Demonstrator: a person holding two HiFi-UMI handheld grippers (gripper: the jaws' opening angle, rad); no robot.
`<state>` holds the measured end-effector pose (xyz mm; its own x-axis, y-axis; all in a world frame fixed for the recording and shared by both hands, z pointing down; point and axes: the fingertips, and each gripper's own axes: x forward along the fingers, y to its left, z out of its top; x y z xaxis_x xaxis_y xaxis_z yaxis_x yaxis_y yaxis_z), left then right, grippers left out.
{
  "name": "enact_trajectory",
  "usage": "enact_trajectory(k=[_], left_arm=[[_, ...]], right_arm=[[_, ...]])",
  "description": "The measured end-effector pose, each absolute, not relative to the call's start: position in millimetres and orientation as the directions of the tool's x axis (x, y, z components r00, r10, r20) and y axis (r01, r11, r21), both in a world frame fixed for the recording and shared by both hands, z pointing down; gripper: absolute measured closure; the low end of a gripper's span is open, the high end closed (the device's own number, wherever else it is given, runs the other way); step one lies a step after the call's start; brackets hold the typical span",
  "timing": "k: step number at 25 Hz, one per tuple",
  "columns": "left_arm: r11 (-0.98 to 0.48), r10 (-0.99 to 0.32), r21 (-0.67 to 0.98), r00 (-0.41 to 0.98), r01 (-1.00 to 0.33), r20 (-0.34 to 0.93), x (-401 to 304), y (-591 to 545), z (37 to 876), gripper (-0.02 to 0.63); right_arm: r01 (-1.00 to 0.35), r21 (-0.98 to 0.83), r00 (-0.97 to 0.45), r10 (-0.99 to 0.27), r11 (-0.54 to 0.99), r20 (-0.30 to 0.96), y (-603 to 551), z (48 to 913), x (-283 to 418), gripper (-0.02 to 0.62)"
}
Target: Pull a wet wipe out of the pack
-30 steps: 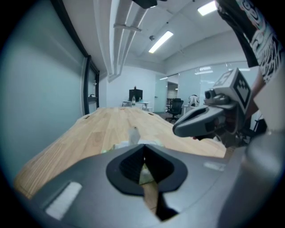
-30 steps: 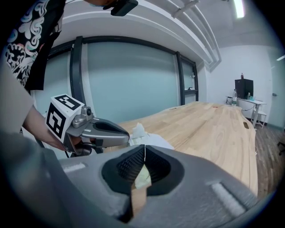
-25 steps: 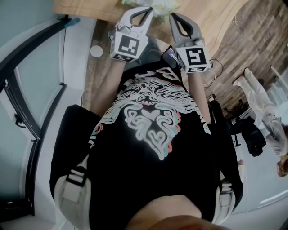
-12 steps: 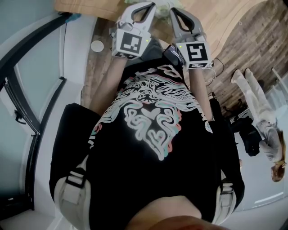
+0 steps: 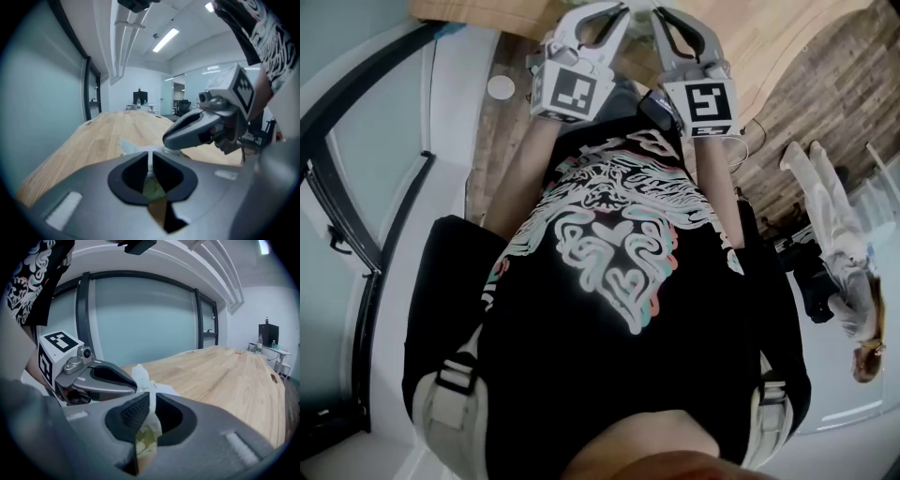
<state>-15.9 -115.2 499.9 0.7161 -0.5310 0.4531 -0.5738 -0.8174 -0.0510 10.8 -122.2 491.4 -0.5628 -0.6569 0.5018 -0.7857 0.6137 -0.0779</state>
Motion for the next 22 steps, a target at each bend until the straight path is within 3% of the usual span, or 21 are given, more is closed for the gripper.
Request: enact_trajectory(k=[1, 10, 22], left_arm=[[-0.820, -0.529, -0.054, 0.717, -0.570, 0.453, -16, -115, 500, 0.613], [-0.819, -0.531, -0.053, 0.720, -0.571, 0.448, -10, -119, 504, 0.612], [-0.819, -0.529, -0.056, 0.715, -0.571, 0.457, -8, -120, 507, 0.612]], right_arm=[[-0.784, -0.084, -0.565, -0.652, 0.615, 0.505, -123, 492, 10, 0.548], [-0.786, -0.100, -0.558, -0.630, 0.610, 0.540, -132, 503, 12, 0.508], [-0.777, -0.058, -0.538, -0.613, 0.627, 0.579, -131, 512, 4, 0.506]])
